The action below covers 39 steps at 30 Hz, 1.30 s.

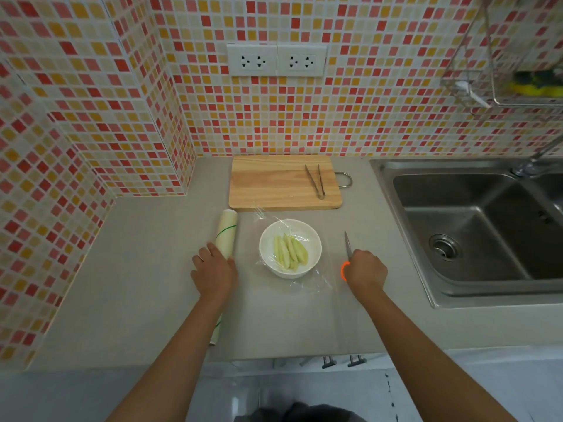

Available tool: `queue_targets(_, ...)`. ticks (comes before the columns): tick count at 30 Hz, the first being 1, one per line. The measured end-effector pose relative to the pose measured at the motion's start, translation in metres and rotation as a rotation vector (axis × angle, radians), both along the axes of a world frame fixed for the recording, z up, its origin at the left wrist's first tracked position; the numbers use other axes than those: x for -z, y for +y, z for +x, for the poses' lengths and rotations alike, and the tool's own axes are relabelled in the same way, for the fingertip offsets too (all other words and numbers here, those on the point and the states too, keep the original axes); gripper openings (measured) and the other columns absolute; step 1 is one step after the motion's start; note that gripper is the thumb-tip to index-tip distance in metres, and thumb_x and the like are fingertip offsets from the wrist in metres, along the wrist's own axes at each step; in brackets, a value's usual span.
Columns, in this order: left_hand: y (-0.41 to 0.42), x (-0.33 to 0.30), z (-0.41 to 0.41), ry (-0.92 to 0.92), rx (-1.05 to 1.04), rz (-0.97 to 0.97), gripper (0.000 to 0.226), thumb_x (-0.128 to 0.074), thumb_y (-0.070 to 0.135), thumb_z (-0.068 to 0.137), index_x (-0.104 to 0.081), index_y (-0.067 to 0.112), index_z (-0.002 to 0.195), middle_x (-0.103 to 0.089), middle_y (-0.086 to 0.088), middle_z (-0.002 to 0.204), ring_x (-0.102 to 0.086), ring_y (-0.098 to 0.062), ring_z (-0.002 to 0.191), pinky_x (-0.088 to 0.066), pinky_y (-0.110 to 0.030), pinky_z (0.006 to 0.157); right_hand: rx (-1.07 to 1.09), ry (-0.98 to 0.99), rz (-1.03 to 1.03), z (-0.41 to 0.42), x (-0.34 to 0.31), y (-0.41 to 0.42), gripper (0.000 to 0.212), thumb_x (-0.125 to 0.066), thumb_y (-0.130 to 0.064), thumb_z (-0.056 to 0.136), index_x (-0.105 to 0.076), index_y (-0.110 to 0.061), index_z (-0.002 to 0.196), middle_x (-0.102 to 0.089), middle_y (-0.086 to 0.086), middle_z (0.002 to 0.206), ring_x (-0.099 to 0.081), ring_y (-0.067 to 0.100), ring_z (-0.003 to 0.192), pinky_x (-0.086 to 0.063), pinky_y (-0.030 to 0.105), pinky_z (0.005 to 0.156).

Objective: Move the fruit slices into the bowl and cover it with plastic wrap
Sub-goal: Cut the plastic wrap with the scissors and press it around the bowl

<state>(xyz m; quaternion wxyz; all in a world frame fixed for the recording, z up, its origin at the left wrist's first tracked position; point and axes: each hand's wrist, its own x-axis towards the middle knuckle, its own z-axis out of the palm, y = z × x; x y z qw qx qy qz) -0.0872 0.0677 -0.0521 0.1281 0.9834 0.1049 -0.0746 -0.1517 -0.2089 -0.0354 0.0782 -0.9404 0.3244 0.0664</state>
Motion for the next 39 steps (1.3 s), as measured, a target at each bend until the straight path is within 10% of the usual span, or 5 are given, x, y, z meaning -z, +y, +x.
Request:
queue_targets(10,-0.023,-0.019,0.016,-0.421,0.118,-0.478,0.038,-0.047,0.022,0.098,-0.054,0.000,0.129,-0.056,-0.019,0.114,-0.052,-0.032,0.106,-0.040,-0.034,0.090,-0.152,-0.625,0.492,0.035,-0.014,0.021,0.027,-0.044,-0.024,0.099,-0.065,-0.013,0.086,-0.065,0.005,0.085,-0.059,0.024,0.084,-0.044,0.038,0.082)
queue_targets(17,-0.072,-0.011,0.041,0.100,-0.241,-0.870,0.053,-0.037,0.045,0.100,-0.056,0.002,0.074,-0.057,-0.011,0.076,-0.056,-0.029,0.079,-0.041,-0.034,0.070,-0.086,-0.578,0.954,0.053,-0.001,0.049,0.043,-0.036,-0.036,0.101,-0.059,-0.001,0.091,-0.061,0.007,0.083,-0.053,0.012,0.078,-0.044,0.028,0.073)
queue_targets(22,-0.078,0.003,0.039,-0.037,-0.311,-1.029,0.036,-0.051,0.026,0.097,-0.049,0.004,0.069,-0.050,-0.006,0.065,-0.047,-0.023,0.072,-0.037,-0.031,0.063,0.022,-0.679,0.937,0.054,0.008,0.045,0.044,-0.040,-0.033,0.100,-0.052,-0.003,0.070,-0.052,0.003,0.064,-0.047,0.015,0.063,-0.040,0.033,0.064)
queue_targets(27,-0.085,0.003,0.033,-0.157,-0.250,-0.950,0.032,-0.047,0.023,0.099,-0.053,0.004,0.075,-0.054,-0.002,0.068,-0.050,-0.021,0.071,-0.037,-0.030,0.064,-0.092,-0.639,0.923,0.061,0.012,0.043,0.038,-0.040,-0.032,0.101,-0.063,-0.010,0.121,-0.065,-0.004,0.116,-0.056,0.005,0.108,-0.043,0.023,0.096)
queue_targets(39,-0.071,0.007,0.029,-0.260,-0.099,-0.907,0.034,-0.042,0.023,0.101,-0.043,0.008,0.071,-0.051,-0.007,0.067,-0.046,-0.021,0.066,-0.039,-0.036,0.063,-0.006,-0.643,0.982,0.072,0.029,0.033,0.028,-0.045,-0.006,0.095,-0.073,-0.006,0.099,-0.072,0.005,0.094,-0.067,0.022,0.093,-0.053,0.030,0.079)
